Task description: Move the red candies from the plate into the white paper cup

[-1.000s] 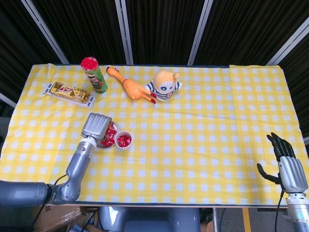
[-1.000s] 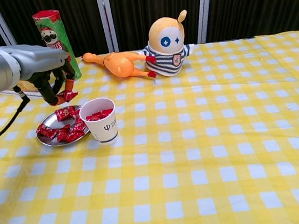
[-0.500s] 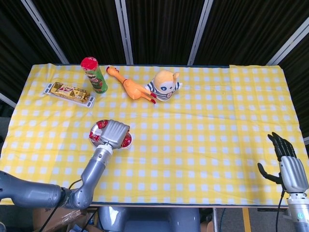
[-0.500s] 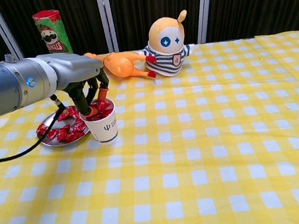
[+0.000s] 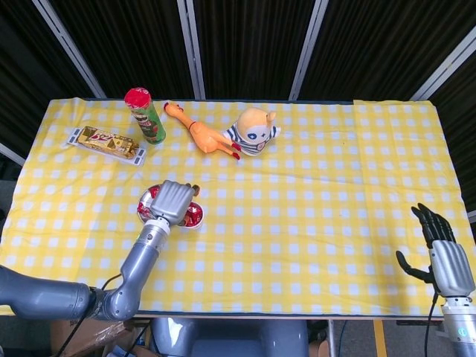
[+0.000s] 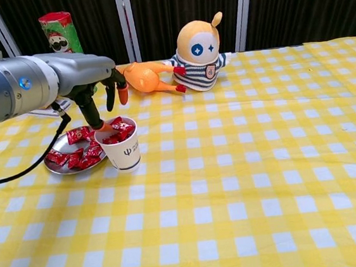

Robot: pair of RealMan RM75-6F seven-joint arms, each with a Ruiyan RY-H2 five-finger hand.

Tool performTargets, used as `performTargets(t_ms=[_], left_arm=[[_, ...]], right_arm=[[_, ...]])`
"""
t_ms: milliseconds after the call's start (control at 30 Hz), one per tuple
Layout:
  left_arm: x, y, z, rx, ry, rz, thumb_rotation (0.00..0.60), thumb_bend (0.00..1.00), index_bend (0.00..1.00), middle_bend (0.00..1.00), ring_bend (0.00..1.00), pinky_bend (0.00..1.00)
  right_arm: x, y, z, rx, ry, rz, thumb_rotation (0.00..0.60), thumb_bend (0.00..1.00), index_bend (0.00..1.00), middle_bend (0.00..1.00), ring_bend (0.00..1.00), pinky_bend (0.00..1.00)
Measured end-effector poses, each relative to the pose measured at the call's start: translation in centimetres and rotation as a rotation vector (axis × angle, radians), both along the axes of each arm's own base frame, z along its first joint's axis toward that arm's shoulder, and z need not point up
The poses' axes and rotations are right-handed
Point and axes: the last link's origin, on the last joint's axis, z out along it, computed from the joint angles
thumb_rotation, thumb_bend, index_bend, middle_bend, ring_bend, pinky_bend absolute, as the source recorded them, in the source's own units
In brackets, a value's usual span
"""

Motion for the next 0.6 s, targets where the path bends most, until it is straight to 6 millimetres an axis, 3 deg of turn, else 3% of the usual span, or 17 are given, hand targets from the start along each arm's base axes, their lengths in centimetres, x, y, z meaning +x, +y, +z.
performTargets(t_ms=[67, 133, 200, 333, 433, 600], left_arm=[[-0.1, 0.1, 0.5, 0.01, -0.015, 0.006, 0.6, 0.27, 0.24, 0.37, 0.89, 0.9], [-0.2, 0.2, 1.0, 0.024, -0.033, 0.003, 0.6, 0.26, 0.23, 0.5, 0.9, 0.9], [-0.2, 0.4, 1.5, 0.047, -0.049, -0.005, 0.6, 0.26, 0.25, 0.7, 0.94, 0.92], [-1.1, 0.7, 2.7, 0.102, -0.028, -0.017, 0.6, 0.26, 0.3, 0.89, 0.99, 0.95], [-2.3, 1.0, 3.3, 0.123, 0.03, -0.013, 0.6, 0.26, 0.32, 0.94, 1.0, 0.96], [-4.1, 1.4, 3.4, 0.125, 0.076, 0.04, 0.6, 0.26, 0.33, 0.95, 1.0, 0.97]], right_arm=[[0.0, 0.0, 0.0, -0.002, 0.001, 0.0, 0.6, 0.41, 0.0, 0.0, 0.0, 0.0], [0.0, 0.0, 0.0, -0.004, 0.0, -0.001, 0.6, 0.41, 0.0, 0.0, 0.0, 0.0], [0.0, 0.0, 0.0, -0.004, 0.0, -0.001, 0.6, 0.41, 0.0, 0.0, 0.0, 0.0], [0.0, 0.0, 0.0, -0.002, 0.002, -0.001, 0.6, 0.41, 0.0, 0.0, 0.0, 0.0], [0.0, 0.0, 0.0, -0.002, 0.001, -0.001, 0.6, 0.41, 0.0, 0.0, 0.0, 0.0], [0.0, 0.0, 0.0, -0.001, 0.003, -0.003, 0.6, 0.41, 0.0, 0.0, 0.0, 0.0]])
